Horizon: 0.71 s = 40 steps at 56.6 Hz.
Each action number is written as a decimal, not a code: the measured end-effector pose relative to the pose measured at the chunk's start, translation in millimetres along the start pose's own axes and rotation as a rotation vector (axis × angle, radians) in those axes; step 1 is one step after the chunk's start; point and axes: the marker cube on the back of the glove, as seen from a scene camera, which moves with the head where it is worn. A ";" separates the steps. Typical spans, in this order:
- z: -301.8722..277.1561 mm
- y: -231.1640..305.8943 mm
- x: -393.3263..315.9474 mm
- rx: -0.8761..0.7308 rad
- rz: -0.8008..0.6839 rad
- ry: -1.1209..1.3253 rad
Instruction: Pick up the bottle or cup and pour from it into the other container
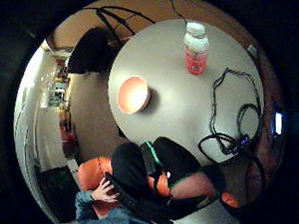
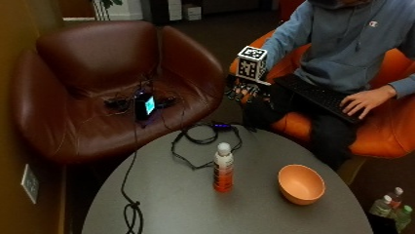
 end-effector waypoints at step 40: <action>14.4 21.7 84.0 0.060 0.164 -0.036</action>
